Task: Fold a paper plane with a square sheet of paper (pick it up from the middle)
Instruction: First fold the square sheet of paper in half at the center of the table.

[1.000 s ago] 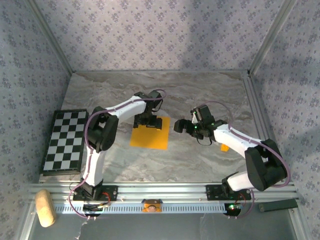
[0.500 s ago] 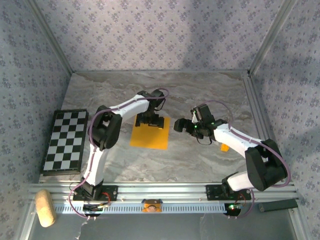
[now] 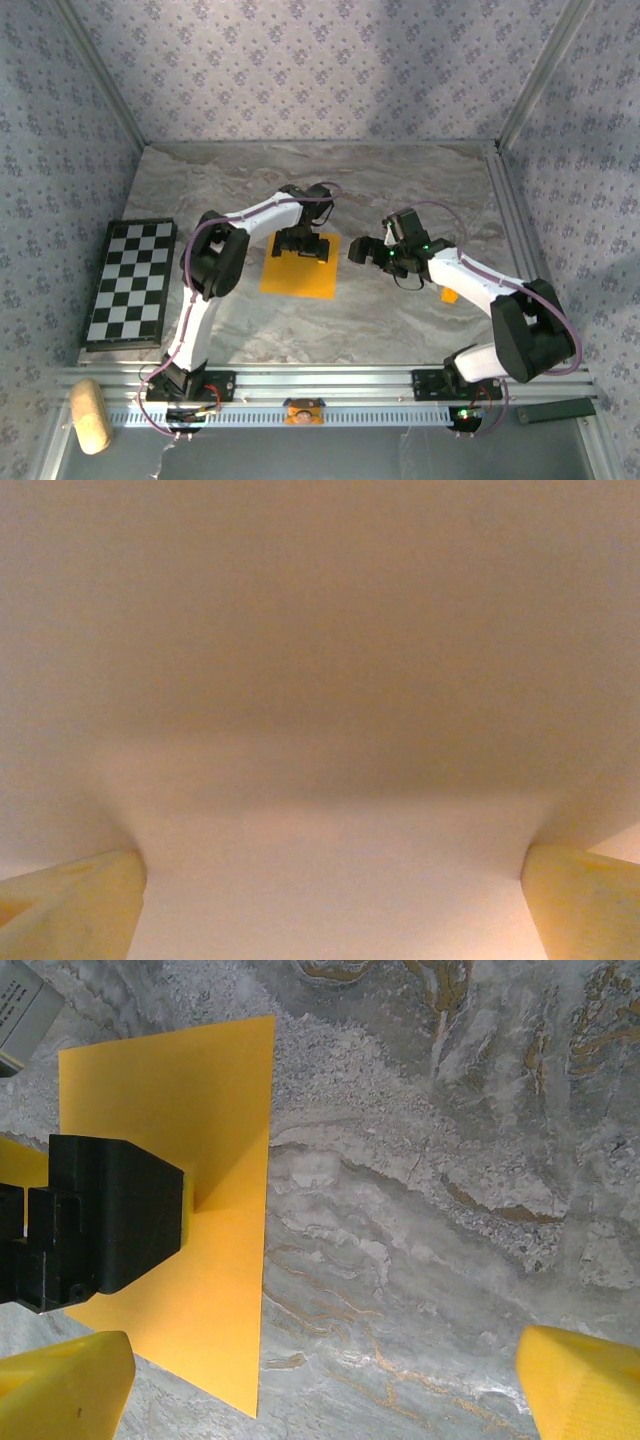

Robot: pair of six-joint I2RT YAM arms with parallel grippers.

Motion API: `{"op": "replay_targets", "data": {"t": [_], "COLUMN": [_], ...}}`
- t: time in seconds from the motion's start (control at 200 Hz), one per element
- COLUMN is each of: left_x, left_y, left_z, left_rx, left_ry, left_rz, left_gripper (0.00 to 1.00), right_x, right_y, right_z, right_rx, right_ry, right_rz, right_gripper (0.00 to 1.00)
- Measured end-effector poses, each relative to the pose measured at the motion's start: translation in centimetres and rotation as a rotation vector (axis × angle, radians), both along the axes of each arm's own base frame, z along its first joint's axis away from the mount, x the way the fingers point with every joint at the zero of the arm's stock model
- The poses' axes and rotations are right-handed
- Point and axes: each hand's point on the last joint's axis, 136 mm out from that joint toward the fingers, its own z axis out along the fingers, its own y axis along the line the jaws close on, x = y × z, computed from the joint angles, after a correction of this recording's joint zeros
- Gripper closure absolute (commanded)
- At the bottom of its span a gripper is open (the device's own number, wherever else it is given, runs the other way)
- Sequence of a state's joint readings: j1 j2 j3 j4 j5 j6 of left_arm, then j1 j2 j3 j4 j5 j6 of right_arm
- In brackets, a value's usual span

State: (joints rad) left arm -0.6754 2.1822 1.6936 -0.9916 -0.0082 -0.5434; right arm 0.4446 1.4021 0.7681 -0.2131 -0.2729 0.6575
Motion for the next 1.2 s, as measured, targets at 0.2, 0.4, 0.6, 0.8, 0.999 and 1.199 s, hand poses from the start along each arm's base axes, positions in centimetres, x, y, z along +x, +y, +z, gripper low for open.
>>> {"op": "replay_targets", "data": {"t": [0.2, 0.4, 0.6, 0.8, 0.999, 1.199], "left_x": [-0.11, -0.10, -0.16, -0.15, -0.13, -0.02], "left_y": [-0.10, -0.13, -0.28, -0.35, -0.38, -0.45], "left_z": [-0.20, -0.22, -0.27, -0.27, -0.26, -0.13], "left_rx": [-0.007, -0.010, -0.018, -0.021, -0.022, -0.031], "left_ry": [0.005, 0.005, 0.008, 0.008, 0.007, -0.004], "left_rz": [0.008, 0.009, 0.015, 0.017, 0.020, 0.022], "left_gripper": [0.04, 0.06, 0.09, 0.11, 0.17, 0.40], "right_x": [-0.02, 0.01, 0.02, 0.06, 0.09, 0.23], "right_y": [-0.01, -0.07, -0.07, -0.13, -0.17, -0.39], "right_z": [-0.03, -0.02, 0.00, 0.00, -0.01, -0.02], "right_rx": [0.000, 0.000, 0.000, -0.001, -0.003, -0.013], "right_ry": [0.001, 0.001, 0.000, 0.000, 0.000, -0.005], "right_rz": [-0.001, -0.002, -0.003, -0.008, -0.011, -0.022], "right_gripper": [0.00, 0.00, 0.00, 0.00, 0.00, 0.00]}}
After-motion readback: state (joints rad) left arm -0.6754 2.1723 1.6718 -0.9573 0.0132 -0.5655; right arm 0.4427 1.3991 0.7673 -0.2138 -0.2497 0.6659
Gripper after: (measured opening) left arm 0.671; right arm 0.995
